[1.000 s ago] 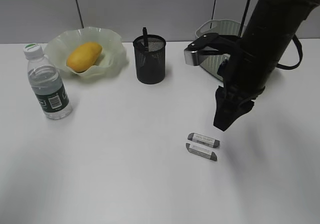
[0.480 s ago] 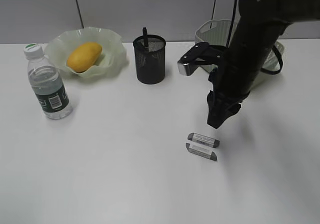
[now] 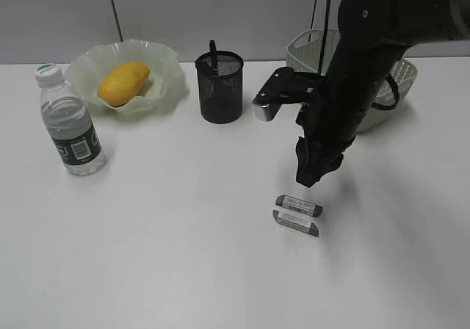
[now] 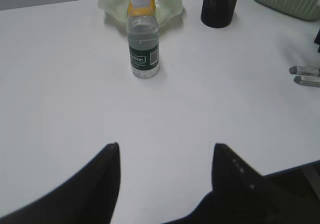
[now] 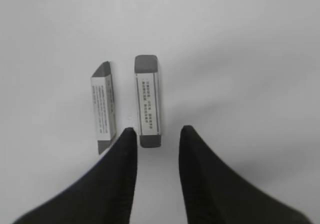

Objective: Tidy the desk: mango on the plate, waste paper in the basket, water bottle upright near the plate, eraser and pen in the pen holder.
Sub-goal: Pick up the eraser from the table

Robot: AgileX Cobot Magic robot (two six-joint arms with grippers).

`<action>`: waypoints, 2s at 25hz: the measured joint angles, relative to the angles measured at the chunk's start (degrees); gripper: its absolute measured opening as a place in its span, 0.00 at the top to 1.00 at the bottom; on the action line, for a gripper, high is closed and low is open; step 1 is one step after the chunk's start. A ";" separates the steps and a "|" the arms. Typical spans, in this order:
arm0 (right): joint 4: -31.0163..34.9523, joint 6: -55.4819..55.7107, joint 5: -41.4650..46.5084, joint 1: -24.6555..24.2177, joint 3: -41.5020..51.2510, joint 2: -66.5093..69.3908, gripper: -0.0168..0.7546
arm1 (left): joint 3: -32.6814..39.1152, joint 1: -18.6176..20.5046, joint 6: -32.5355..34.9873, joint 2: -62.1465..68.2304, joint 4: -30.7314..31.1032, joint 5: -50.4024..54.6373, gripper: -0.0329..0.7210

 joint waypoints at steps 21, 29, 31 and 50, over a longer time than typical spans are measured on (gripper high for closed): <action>-4.86 1.74 -4.36 2.81 0.00 4.92 0.66 | 7.54 0.00 0.72 -4.59 1.40 -1.34 0.36; -4.52 1.79 -4.80 2.81 0.00 5.05 0.66 | 10.37 0.00 0.67 -4.65 1.39 -8.62 0.36; -4.00 1.79 -4.92 2.81 0.00 5.12 0.66 | 10.37 0.00 0.67 -4.65 1.39 -8.68 0.36; -2.77 1.79 -5.34 2.81 -0.50 9.07 0.66 | 10.37 0.00 0.67 -4.65 1.39 -8.69 0.36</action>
